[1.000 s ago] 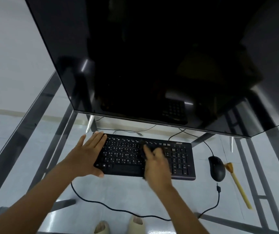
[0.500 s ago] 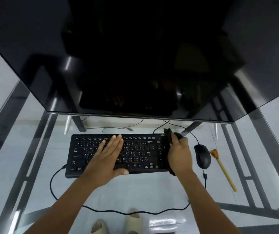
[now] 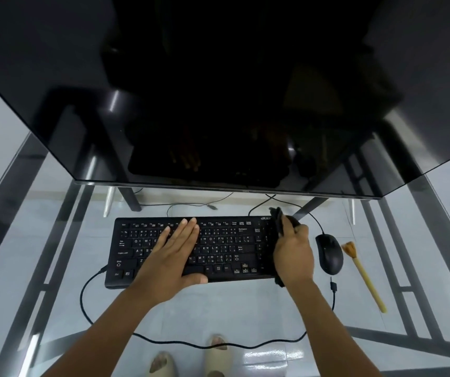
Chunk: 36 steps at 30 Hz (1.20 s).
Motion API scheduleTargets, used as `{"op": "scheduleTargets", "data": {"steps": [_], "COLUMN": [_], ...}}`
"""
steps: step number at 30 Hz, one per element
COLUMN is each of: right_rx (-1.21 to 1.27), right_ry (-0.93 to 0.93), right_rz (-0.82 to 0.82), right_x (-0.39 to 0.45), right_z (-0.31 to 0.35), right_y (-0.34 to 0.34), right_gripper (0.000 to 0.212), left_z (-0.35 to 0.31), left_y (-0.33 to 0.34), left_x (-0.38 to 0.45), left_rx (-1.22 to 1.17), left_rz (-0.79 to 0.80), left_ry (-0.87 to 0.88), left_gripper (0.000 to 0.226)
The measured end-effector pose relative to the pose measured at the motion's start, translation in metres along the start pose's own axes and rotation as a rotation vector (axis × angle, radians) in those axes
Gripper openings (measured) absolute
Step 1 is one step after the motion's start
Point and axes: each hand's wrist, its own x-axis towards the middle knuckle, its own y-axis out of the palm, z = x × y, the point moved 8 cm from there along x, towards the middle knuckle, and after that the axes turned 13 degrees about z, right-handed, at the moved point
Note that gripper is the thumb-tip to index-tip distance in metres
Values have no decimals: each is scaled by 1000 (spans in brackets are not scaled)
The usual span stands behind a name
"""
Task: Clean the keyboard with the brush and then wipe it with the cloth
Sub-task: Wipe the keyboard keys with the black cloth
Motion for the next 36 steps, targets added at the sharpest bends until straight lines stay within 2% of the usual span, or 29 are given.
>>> {"op": "scheduleTargets", "data": {"steps": [4, 9, 11, 13, 16, 18, 23, 26, 29, 33, 36], "right_rx": [14, -125, -147, -87, 66, 50, 1, -62, -53, 67, 93], "right_ry": [-128, -548, -491, -326, -82, -133, -490, -602, -473, -187, -209], "right_rz": [22, 108, 58, -24, -21, -14, 132, 163, 133, 83, 48], "right_x": [-18, -53, -37, -17, -5, -12, -63, -77, -52, -18, -26], "right_z": [30, 63, 45, 17, -3, 16, 102, 115, 90, 56, 81], "right_y": [11, 35, 25, 7, -1, 9, 43, 50, 38, 17, 25], "right_gripper": [60, 67, 68, 56, 46, 50, 63, 67, 68, 49, 48], "left_z": [1, 0, 0, 0, 2, 2, 4, 31, 64, 76, 76], "left_y": [2, 1, 1, 0, 2, 3, -10, -23, -28, -25, -24], "left_x": [0, 1, 0, 0, 0, 1, -3, -18, -34, -38, -36], "left_rx": [4, 5, 3, 11, 15, 0, -134, -108, -66, -62, -68], "left_rz": [4, 9, 12, 12, 7, 21, 51, 56, 70, 103, 86], "left_ry": [-9, -15, -12, -12, -25, -32, 60, 22, -61, -51, -38], "left_gripper": [106, 106, 106, 106, 106, 107, 108, 117, 124, 125, 128]}}
